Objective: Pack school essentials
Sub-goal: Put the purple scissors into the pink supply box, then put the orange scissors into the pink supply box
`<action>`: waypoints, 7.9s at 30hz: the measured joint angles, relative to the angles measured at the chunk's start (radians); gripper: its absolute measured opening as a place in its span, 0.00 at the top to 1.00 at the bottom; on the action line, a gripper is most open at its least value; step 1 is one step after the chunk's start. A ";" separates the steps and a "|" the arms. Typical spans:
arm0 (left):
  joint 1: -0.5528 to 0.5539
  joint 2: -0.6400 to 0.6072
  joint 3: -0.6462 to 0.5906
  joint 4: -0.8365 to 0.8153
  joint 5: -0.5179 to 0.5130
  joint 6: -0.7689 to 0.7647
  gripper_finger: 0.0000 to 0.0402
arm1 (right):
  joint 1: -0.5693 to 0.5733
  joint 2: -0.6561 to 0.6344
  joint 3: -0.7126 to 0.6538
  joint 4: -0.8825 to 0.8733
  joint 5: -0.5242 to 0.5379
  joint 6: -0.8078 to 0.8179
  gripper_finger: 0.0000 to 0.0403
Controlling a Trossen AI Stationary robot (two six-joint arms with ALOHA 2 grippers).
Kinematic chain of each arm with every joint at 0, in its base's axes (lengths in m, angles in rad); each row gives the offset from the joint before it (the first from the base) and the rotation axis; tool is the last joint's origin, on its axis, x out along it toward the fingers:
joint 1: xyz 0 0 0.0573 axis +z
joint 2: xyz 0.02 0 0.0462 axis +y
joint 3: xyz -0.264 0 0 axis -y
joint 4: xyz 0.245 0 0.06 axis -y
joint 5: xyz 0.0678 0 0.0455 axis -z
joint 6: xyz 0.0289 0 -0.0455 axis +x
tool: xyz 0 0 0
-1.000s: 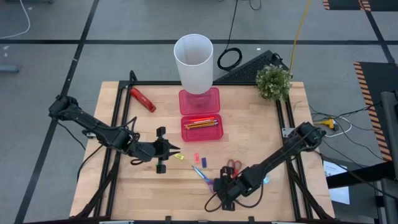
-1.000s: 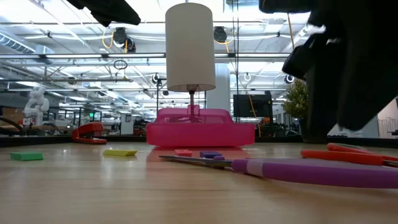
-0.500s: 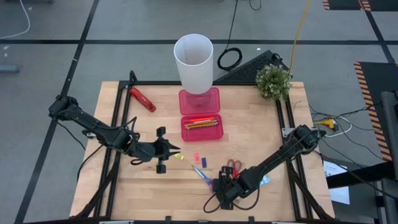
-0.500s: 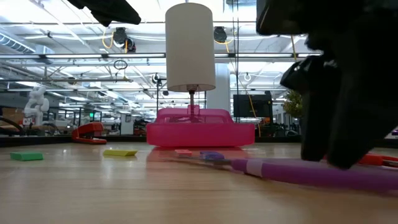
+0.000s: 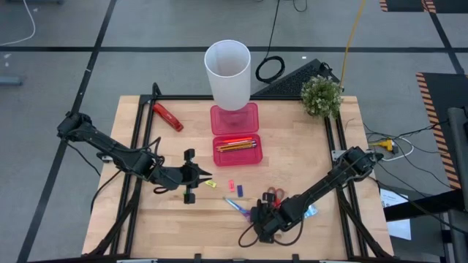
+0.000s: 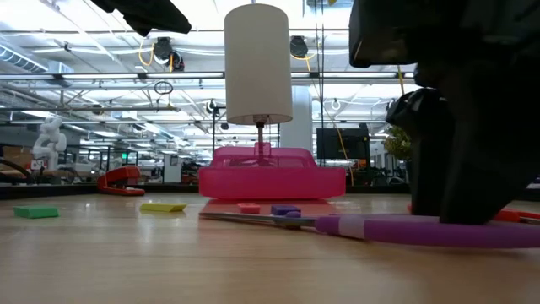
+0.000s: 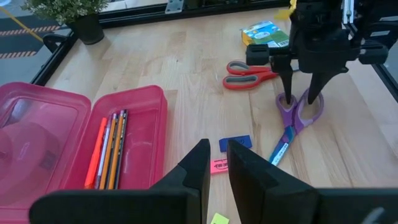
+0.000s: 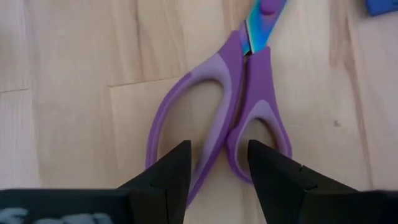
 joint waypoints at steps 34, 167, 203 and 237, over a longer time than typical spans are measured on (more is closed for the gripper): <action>0.000 0.000 0.000 -0.001 0.000 0.005 0.86 | -0.049 -0.202 -0.093 0.004 -0.119 -0.110 0.84; 0.000 0.002 0.000 -0.008 0.000 -0.009 0.86 | -0.776 -0.375 -0.117 0.068 -0.237 -0.952 0.82; 0.000 0.003 0.000 0.013 0.001 0.004 0.86 | -0.819 -0.167 -0.027 -0.068 -0.252 -0.983 0.67; -0.001 0.003 0.000 0.014 0.020 -0.030 0.86 | -0.020 -0.470 -0.036 -0.493 0.135 -0.092 0.63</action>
